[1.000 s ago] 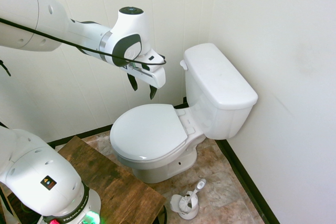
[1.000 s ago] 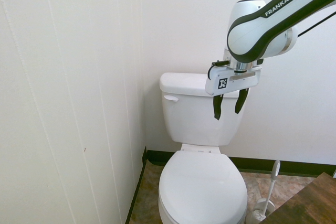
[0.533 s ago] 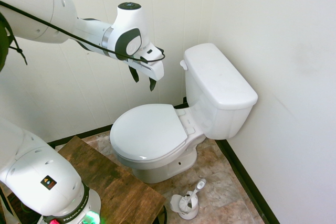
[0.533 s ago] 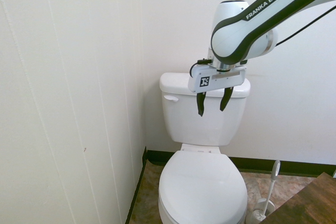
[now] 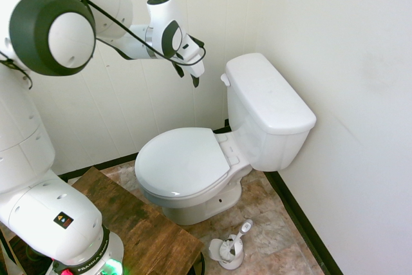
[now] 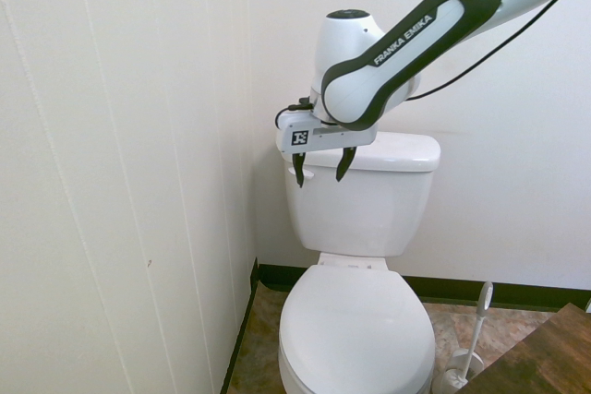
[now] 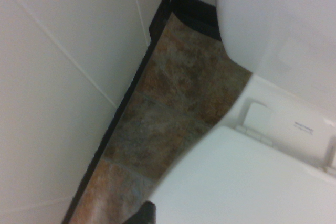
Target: Flush the toilet
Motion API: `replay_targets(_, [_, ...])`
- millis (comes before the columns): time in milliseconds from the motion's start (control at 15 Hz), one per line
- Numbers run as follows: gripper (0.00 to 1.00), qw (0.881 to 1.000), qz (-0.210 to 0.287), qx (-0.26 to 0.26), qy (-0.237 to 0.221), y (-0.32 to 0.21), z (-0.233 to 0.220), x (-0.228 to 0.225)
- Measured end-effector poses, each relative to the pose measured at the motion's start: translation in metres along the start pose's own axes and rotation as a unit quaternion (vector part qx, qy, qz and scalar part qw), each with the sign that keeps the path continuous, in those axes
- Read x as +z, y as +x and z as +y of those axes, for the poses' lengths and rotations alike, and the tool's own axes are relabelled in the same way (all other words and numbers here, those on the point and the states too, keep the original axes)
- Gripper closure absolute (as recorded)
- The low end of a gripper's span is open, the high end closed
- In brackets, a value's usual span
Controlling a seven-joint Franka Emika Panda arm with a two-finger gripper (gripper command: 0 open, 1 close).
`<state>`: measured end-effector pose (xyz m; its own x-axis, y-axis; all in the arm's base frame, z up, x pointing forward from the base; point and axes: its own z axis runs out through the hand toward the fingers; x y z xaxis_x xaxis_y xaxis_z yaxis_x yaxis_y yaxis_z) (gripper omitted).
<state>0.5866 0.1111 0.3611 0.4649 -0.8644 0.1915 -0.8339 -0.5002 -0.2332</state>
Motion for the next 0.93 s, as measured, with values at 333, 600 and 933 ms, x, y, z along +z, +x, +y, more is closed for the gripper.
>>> replay_targets(333, [1.00, 0.999, 0.022, 0.037, 0.016, 0.032, -0.048, 0.033])
replay_targets(600, [1.00, 0.997, 0.039, 0.061, 0.023, 0.054, -0.071, 0.053])
replay_targets(933, [1.00, 0.994, 0.059, 0.089, 0.029, 0.073, -0.087, 0.068])
